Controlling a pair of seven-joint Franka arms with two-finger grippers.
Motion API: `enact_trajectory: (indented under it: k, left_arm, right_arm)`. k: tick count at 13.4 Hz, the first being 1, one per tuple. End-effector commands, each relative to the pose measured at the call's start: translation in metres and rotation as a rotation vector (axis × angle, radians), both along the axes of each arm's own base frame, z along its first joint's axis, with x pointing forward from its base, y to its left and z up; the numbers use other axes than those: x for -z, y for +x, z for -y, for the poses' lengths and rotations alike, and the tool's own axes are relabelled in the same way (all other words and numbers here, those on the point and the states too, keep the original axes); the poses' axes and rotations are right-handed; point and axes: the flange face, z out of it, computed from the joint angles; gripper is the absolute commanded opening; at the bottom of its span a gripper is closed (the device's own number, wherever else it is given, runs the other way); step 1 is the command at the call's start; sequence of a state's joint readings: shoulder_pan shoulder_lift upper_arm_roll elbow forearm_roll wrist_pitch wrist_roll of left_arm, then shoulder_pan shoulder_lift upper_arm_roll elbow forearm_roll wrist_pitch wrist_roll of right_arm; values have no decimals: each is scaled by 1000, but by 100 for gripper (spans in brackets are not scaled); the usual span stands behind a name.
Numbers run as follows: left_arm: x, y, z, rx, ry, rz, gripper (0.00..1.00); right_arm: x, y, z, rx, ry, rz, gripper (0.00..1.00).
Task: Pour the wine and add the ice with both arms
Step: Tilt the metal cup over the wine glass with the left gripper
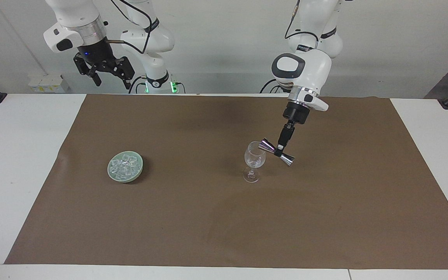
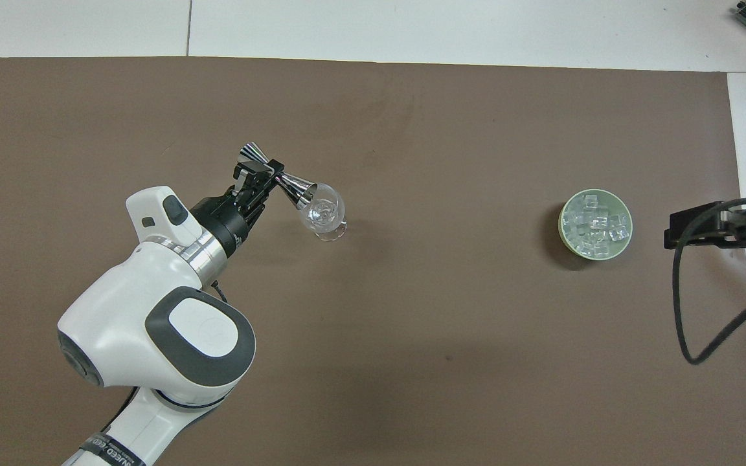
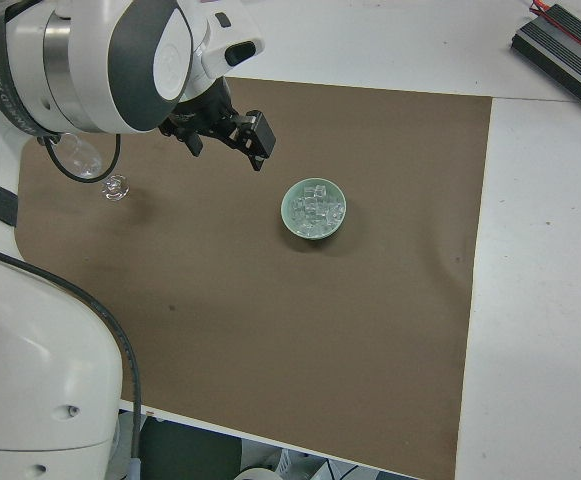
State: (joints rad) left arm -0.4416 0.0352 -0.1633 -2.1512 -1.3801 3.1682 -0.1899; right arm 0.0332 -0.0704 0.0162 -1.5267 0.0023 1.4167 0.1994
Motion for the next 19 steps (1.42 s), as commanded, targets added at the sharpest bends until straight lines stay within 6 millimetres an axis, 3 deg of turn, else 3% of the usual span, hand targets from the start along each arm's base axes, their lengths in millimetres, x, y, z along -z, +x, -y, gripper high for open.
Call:
enact_trajectory:
  k: [1,11,19]
  left_arm:
    - [-4,2,10,21,44,46,0]
    - [-13,5,22,176,216,167,0]
    - [-14,6,22,189,224,174,0]
  right_arm:
    - [0,-7,1,-18,-11,0,100]
    - [0,-6,1,-20,-11,0,100]
    - [0,-6,1,-20,-11,-1,100]
